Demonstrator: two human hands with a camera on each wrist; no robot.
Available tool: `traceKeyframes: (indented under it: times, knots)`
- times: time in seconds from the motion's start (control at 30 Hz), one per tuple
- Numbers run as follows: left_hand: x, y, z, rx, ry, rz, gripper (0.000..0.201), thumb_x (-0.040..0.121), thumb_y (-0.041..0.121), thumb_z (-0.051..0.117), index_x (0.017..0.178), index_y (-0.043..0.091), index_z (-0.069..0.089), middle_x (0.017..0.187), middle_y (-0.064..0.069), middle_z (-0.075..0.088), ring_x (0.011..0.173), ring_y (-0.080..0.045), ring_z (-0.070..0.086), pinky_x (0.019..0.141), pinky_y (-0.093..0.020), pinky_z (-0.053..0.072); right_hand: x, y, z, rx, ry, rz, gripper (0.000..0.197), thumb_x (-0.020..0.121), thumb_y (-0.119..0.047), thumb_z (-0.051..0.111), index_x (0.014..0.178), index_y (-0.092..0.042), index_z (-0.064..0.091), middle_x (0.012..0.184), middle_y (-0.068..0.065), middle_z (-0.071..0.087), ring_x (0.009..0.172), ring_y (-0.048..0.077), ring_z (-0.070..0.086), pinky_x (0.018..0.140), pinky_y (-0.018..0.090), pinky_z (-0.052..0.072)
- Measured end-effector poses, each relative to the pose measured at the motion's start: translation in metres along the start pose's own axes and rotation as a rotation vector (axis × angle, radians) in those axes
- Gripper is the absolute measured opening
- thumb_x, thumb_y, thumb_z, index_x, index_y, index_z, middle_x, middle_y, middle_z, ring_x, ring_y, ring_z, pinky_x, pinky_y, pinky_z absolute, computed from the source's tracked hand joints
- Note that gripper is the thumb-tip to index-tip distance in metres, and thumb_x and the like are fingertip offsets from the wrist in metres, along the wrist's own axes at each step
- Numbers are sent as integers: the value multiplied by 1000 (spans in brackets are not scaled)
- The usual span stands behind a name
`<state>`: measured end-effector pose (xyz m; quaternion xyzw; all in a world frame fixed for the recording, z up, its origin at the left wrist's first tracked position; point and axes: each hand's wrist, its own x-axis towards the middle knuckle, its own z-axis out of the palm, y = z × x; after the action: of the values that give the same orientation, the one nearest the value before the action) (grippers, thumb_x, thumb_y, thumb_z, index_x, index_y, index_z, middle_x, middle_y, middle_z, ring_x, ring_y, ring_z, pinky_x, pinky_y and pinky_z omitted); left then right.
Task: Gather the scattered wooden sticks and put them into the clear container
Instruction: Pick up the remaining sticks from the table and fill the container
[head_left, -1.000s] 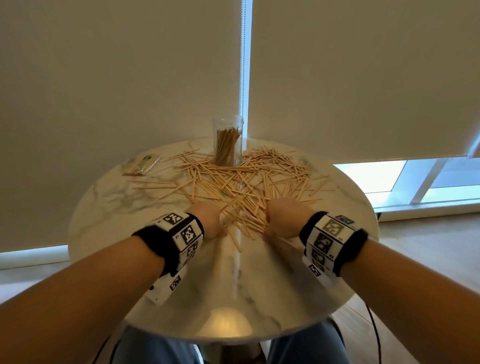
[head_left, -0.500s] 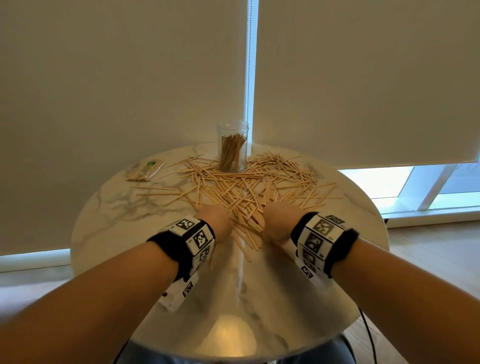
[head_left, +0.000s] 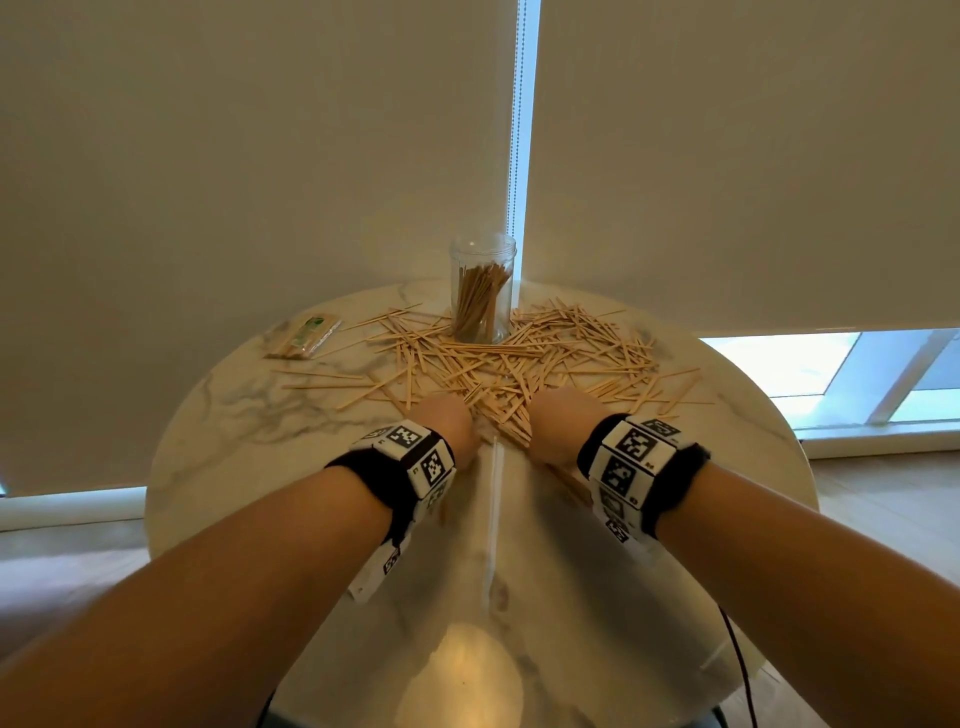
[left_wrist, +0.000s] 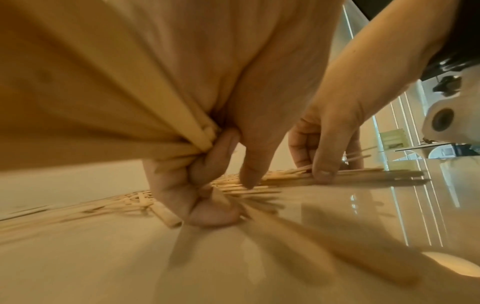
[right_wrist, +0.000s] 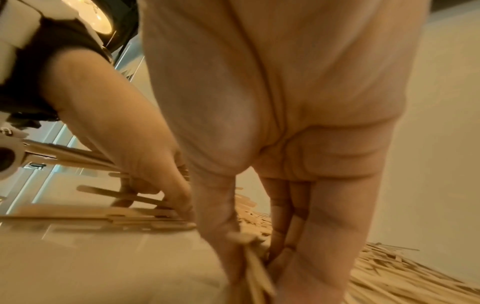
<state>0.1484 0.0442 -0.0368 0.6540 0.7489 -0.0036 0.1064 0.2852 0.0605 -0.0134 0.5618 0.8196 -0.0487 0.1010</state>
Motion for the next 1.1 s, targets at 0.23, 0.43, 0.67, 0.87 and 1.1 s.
traceKeyframes:
  times: [0.23,0.43,0.67,0.87,1.1]
  knots:
    - [-4,7,-7,-12,-41,9,29,98,28,60,115,5,65,103,-10,64,95,-24,62,74,-28,45,-3,4,5,2,34,27,22,98,-15,57,115,-4,65,104,10,65,91,24,61,77,29,49]
    - [-4,8,-11,-32,-95,-27,34,97,33,59,117,6,63,102,-9,62,105,-25,64,76,-29,48,-7,18,1,146,38,84,15,98,-16,54,94,-6,63,78,2,52,85,23,58,68,27,45]
    - [3,-19,-24,-668,-171,-205,25,101,28,54,92,7,64,80,-6,74,71,-21,68,74,-34,61,-22,31,-20,566,-23,93,20,91,-16,69,105,-2,73,86,6,71,76,20,70,79,32,61]
    - [-2,-28,-34,-1168,-155,-268,18,102,14,52,100,2,66,74,-7,64,63,-14,59,65,-36,63,-27,28,-32,856,17,156,8,88,-10,74,86,-3,73,65,4,73,62,16,73,64,30,63]
    - [1,-33,-32,-1275,-120,-280,20,103,16,42,96,7,59,76,-6,63,60,-16,55,51,-28,50,-30,26,-31,933,121,149,8,92,-8,67,87,-5,72,72,5,76,62,14,74,54,24,58]
